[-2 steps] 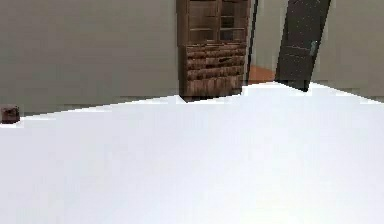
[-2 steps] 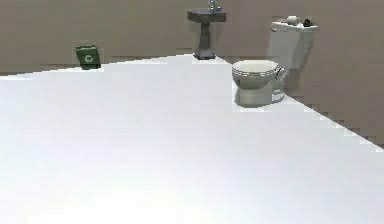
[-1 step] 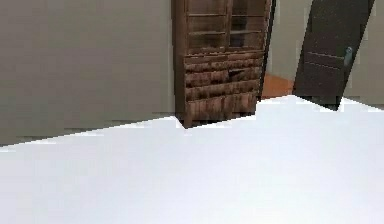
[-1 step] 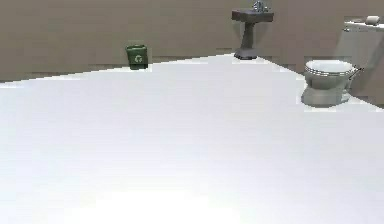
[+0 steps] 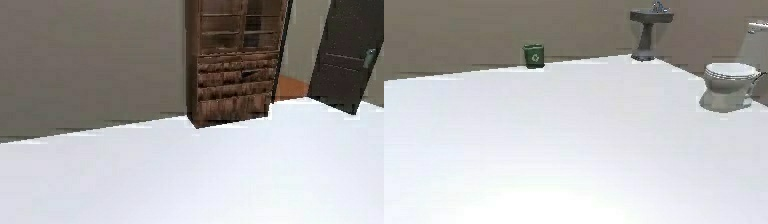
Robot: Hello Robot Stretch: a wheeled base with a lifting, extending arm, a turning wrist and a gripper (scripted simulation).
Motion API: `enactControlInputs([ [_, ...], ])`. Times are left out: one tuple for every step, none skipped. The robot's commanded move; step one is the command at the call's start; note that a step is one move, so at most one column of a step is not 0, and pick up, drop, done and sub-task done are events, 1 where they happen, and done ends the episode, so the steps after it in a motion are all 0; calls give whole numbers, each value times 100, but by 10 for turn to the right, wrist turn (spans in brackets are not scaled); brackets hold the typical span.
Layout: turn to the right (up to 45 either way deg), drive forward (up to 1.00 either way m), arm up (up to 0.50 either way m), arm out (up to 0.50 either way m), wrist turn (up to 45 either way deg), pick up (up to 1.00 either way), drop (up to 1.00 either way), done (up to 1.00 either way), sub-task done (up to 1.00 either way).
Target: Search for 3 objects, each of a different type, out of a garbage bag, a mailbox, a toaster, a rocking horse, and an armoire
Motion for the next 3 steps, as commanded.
enactControlInputs([
  [0, 100, 0, 0, 0, 0, 0, 0, 0],
  [0, 70, 0, 0, 0, 0, 0, 0, 0],
  [210, 0, 0, 0, 0, 0, 0, 0, 0],
])
